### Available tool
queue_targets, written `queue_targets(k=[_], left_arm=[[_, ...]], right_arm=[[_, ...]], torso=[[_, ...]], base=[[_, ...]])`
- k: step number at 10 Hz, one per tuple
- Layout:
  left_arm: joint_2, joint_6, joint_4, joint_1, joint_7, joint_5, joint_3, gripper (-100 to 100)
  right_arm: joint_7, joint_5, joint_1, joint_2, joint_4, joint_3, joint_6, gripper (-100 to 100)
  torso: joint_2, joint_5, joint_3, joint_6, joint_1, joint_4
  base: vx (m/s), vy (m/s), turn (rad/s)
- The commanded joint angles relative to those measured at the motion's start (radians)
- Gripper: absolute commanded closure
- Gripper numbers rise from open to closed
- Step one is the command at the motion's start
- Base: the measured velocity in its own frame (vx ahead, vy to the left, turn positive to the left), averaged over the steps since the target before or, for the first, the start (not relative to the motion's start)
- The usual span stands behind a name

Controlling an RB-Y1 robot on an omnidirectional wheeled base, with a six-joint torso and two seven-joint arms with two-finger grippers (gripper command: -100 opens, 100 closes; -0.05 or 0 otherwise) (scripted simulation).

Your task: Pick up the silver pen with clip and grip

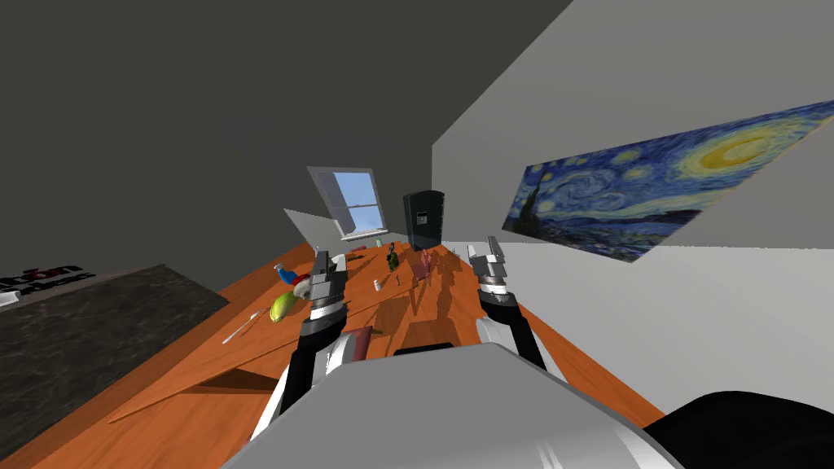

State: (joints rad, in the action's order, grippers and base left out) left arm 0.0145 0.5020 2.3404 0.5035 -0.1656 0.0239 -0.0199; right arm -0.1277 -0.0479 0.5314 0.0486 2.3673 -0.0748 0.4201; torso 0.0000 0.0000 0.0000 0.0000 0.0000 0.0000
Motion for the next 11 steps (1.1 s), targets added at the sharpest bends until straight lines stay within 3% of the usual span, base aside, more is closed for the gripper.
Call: queue_targets(k=[1,4,8,11], left_arm=[[-0.033,-0.002,-0.01,0.009,0.0,0.001,0.004,-100],[-0.11,-0.012,-0.05,0.045,-0.003,0.003,0.02,-100],[-0.212,-0.034,-0.142,0.122,-0.009,0.008,0.052,-100],[-0.236,-0.041,-0.174,0.145,-0.011,0.01,0.062,-100]], right_arm=[[0.0,0.0,0.0,0.0,0.0,0.0,0.0,0],[0.0,0.0,0.0,0.0,0.0,0.0,0.0,0],[0.0,0.0,0.0,0.0,0.0,0.0,0.0,0],[0.0,0.0,0.0,0.0,0.0,0.0,0.0,0]], torso=[[0.0,0.0,0.0,0.0,0.0,0.0],[-0.002,-0.001,-0.001,0.0,-0.004,0.0],[-0.002,-0.002,-0.001,0.0,-0.009,-0.001],[-0.003,-0.001,-0.002,0.0,-0.005,-0.001]], base=[[0.009,-0.023,-0.051],[0.029,-0.07,-0.076],[0.051,-0.124,-0.136],[0.043,-0.071,-0.068]])
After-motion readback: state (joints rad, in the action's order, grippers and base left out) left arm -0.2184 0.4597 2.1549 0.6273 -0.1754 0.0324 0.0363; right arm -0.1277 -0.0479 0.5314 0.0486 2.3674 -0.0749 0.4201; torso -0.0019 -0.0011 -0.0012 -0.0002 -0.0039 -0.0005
